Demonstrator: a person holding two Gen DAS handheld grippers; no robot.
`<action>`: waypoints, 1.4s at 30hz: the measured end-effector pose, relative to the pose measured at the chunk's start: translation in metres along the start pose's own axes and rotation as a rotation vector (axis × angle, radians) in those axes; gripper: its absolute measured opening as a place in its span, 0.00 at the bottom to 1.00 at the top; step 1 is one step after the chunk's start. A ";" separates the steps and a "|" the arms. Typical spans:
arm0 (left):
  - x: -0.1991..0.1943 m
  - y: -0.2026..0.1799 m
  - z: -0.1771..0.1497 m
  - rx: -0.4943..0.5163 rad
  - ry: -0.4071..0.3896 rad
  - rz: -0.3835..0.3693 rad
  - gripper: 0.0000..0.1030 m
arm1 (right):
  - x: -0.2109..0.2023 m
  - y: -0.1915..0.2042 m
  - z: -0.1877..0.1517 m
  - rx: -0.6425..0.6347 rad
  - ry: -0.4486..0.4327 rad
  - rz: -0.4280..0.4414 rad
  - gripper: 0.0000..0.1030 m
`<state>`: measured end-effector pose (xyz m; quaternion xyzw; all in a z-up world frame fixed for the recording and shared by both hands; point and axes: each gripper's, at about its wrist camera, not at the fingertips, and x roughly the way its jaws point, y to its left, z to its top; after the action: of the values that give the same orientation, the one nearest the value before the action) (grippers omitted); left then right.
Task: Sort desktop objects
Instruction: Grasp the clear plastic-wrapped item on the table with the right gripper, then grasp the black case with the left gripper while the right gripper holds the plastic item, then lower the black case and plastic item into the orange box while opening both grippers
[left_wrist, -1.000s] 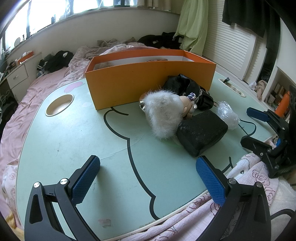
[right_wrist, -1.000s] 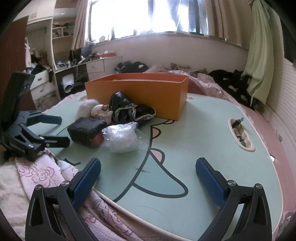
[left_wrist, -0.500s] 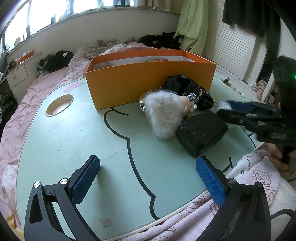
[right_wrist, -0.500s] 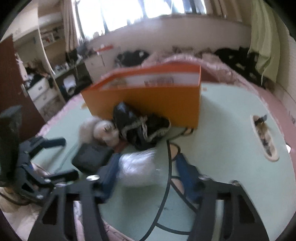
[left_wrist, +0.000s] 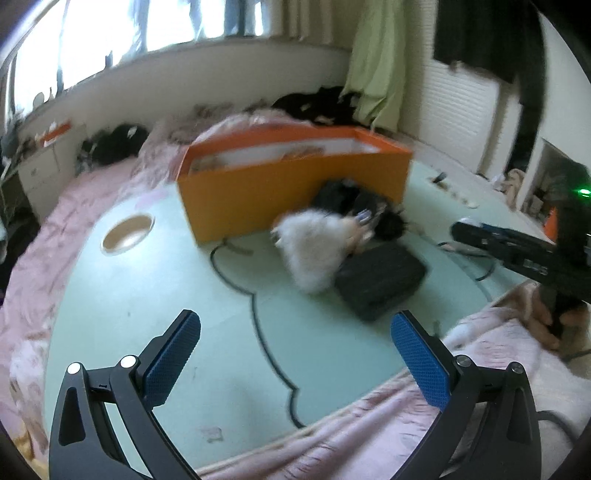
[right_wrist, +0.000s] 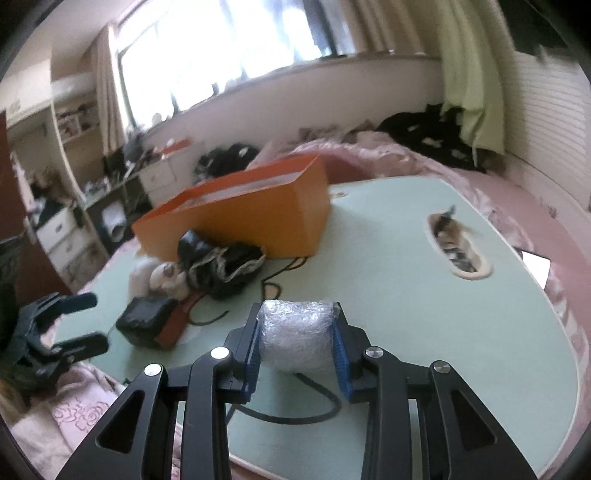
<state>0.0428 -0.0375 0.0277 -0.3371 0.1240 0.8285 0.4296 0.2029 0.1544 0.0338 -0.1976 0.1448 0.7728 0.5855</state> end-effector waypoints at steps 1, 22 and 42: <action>-0.001 -0.003 0.004 -0.001 0.021 -0.022 1.00 | -0.001 -0.001 0.000 0.008 -0.004 0.003 0.31; 0.047 -0.023 0.045 -0.187 0.280 -0.086 0.66 | 0.001 0.001 0.002 -0.014 0.012 0.039 0.32; 0.017 0.048 0.129 -0.198 -0.135 0.076 0.66 | 0.055 0.074 0.135 -0.184 -0.047 0.054 0.32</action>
<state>-0.0604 0.0087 0.1078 -0.3165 0.0251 0.8732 0.3698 0.1007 0.2430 0.1262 -0.2281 0.0649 0.8029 0.5470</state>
